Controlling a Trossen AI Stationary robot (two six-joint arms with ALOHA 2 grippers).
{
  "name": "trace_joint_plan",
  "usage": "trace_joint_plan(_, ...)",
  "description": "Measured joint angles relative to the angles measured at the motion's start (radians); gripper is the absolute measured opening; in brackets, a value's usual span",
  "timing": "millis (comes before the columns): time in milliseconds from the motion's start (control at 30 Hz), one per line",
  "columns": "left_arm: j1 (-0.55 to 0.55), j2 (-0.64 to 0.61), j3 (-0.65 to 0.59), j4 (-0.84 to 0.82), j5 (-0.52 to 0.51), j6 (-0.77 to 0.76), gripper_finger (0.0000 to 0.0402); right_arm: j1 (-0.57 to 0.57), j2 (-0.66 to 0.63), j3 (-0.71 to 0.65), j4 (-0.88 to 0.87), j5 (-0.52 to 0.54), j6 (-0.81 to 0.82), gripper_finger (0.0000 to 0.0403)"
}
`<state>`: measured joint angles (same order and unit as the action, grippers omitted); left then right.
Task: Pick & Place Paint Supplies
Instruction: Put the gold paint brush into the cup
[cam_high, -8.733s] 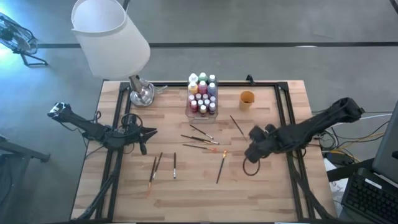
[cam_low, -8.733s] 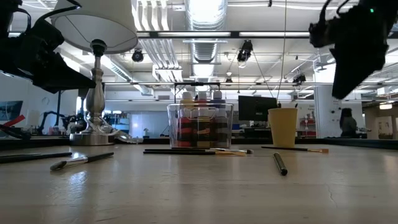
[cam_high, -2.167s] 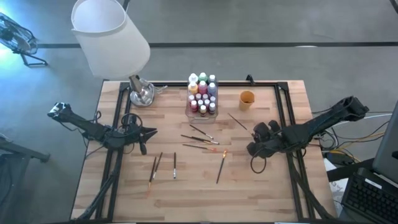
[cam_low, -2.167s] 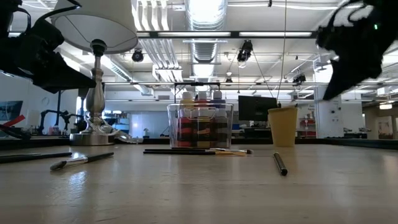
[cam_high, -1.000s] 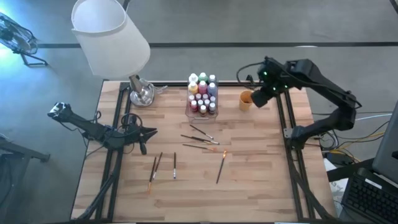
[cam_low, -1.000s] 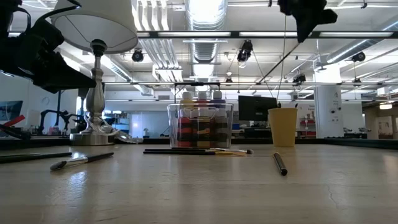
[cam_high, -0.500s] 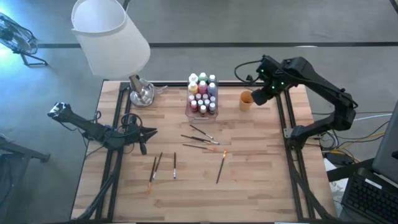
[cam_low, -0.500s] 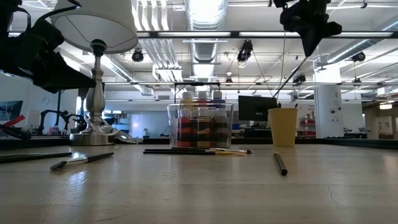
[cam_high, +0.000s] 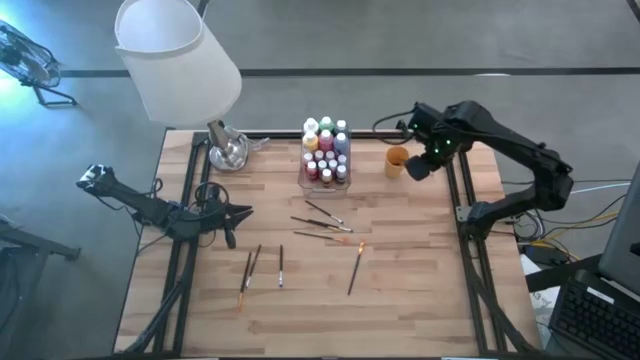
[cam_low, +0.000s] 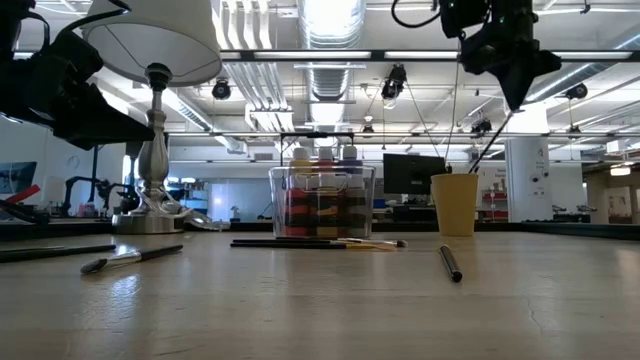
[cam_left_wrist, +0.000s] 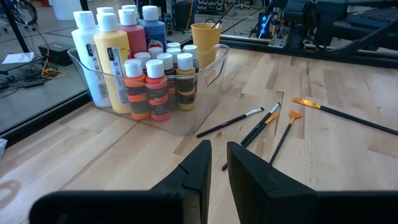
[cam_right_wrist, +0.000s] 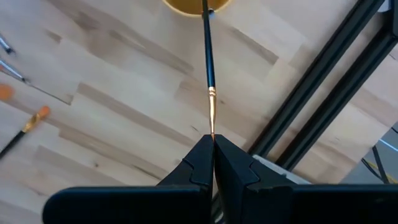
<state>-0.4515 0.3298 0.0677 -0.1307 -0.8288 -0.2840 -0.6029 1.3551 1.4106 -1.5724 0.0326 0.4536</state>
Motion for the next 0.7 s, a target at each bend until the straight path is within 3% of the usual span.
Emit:
trace_joint_plan(333,0.0,0.0,0.0,0.0,0.0,0.0,0.0055,0.0,0.069,-0.004,0.008,0.02,-0.013,0.0008)
trace_joint_plan(700,0.0,0.0,0.0,0.0,0.0,0.0,0.0056,-0.003,0.22,0.084,0.013,0.023,-0.055,0.0008)
